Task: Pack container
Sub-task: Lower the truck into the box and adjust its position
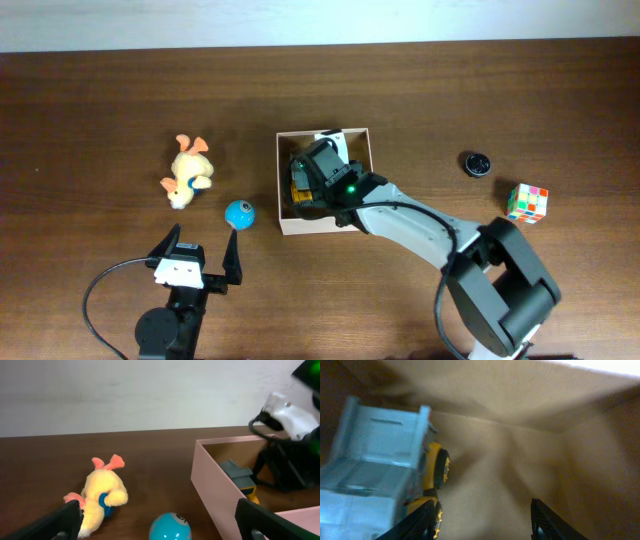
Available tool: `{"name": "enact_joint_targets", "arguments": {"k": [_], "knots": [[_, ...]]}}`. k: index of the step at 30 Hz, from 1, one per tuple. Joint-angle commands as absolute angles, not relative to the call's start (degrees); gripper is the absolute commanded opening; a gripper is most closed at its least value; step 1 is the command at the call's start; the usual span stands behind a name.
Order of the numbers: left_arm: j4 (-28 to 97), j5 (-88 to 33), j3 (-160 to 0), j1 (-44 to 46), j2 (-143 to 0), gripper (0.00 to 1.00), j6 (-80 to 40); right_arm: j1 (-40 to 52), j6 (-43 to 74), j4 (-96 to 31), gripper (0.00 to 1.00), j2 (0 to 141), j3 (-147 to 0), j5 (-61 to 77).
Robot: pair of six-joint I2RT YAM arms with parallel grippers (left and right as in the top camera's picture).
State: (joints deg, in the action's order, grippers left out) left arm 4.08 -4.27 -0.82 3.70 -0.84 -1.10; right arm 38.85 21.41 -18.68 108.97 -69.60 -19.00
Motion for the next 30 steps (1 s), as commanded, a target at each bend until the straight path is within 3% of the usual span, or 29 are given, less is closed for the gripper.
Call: {"name": "enact_joint_targets", "arguments": {"k": [1,30], "knots": [[4.14,-4.71,-0.51,3.42,-0.30,0.99,-0.21,38.48,21.47,-17.91,0.56,110.96,-70.35,-19.11],[4.14,-4.71,-0.51,3.42,-0.30,0.99,-0.21,38.48,21.39,-11.64,0.56,111.11,-70.35,-13.19]]}}
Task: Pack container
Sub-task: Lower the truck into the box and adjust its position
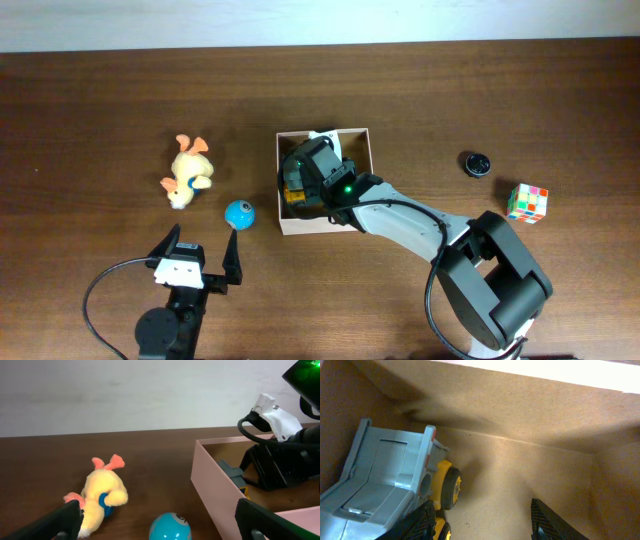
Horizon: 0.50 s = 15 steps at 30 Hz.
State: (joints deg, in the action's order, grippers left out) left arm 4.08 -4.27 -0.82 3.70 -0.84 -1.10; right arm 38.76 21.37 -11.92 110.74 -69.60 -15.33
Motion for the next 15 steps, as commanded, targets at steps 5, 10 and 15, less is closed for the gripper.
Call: {"name": "enact_joint_targets", "arguments": {"k": [5,10,15], "knots": [[4.14,-4.71,-0.51,3.42,-0.30,0.99,-0.21,38.59,21.43,-11.77,0.55,111.11,-70.35,-12.19],[4.14,-4.71,-0.51,3.42,-0.30,0.99,-0.21,38.59,21.43,-12.84,0.55,111.11,-70.35,-10.70],[4.14,-4.71,-0.51,3.42,-0.30,0.99,-0.21,38.26,21.43,-13.93,0.56,111.11,-70.35,-14.68]]}}
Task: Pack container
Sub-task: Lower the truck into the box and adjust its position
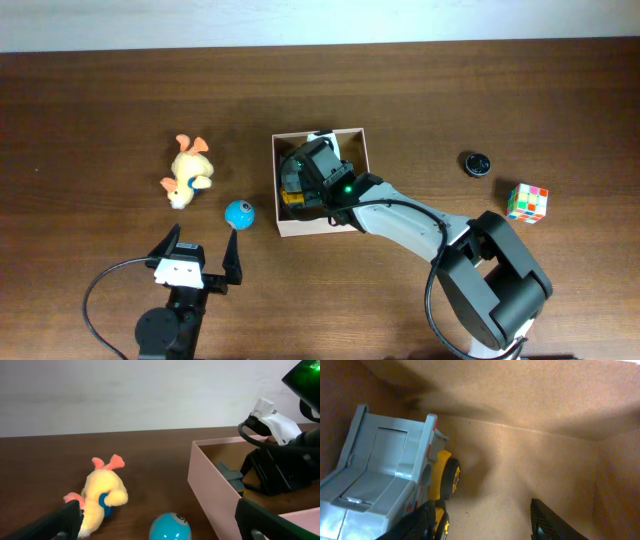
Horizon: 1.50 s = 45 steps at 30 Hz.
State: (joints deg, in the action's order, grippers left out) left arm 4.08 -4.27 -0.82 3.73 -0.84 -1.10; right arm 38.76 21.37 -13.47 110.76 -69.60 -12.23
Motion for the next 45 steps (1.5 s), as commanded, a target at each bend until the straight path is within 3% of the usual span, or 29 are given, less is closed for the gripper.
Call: {"name": "enact_joint_targets", "arguments": {"k": [1,19,45], "knots": [[4.14,-4.71,-0.51,3.42,-0.30,0.99,-0.21,37.93,21.41,-14.09,0.56,111.11,-70.35,-16.25],[4.16,-4.71,-0.51,3.42,-0.30,0.99,-0.21,33.45,13.82,-19.88,0.57,107.92,-75.16,-16.60],[4.14,-4.71,-0.51,3.42,-0.30,0.99,-0.21,36.71,16.67,-28.47,0.56,108.01,-77.25,-13.52]]}}
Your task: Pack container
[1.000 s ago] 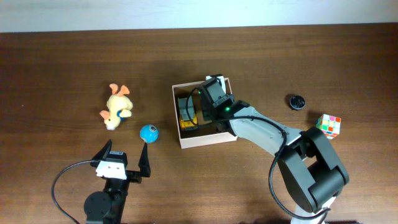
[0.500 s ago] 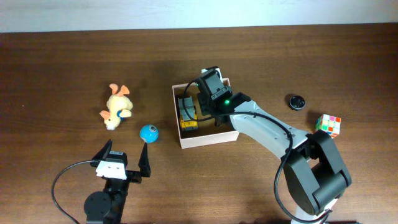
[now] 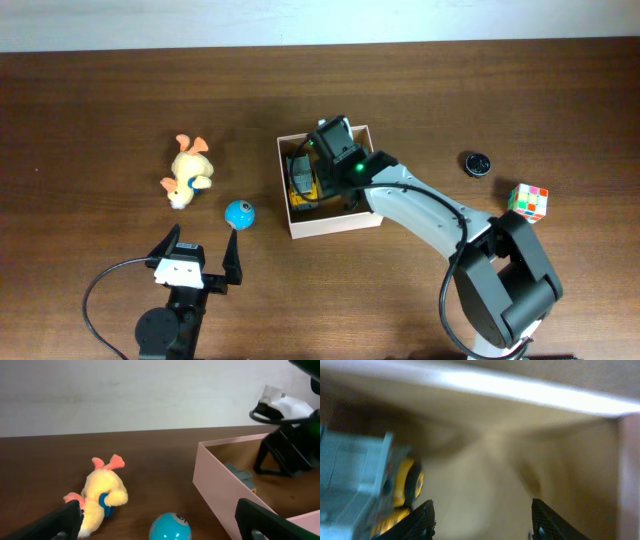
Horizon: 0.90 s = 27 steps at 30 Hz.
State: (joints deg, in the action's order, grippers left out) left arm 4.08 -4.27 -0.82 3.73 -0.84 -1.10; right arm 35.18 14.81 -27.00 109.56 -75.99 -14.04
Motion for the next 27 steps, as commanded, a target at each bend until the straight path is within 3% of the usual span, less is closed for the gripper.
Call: {"name": "enact_joint_targets", "arguments": {"k": [1,16,27], "knots": [[4.14,-4.71,-0.51,3.42,-0.30,0.99,-0.21,36.95,17.02,-28.93,0.56,108.03,-77.25,-13.54],[4.16,-4.71,-0.51,3.42,-0.30,0.99,-0.21,40.56,26.92,-39.07,0.56,108.03,-77.25,-12.14],[4.14,-4.71,-0.51,3.42,-0.30,0.99,-0.21,43.22,30.87,-36.01,0.56,108.03,-77.28,-11.53]]}}
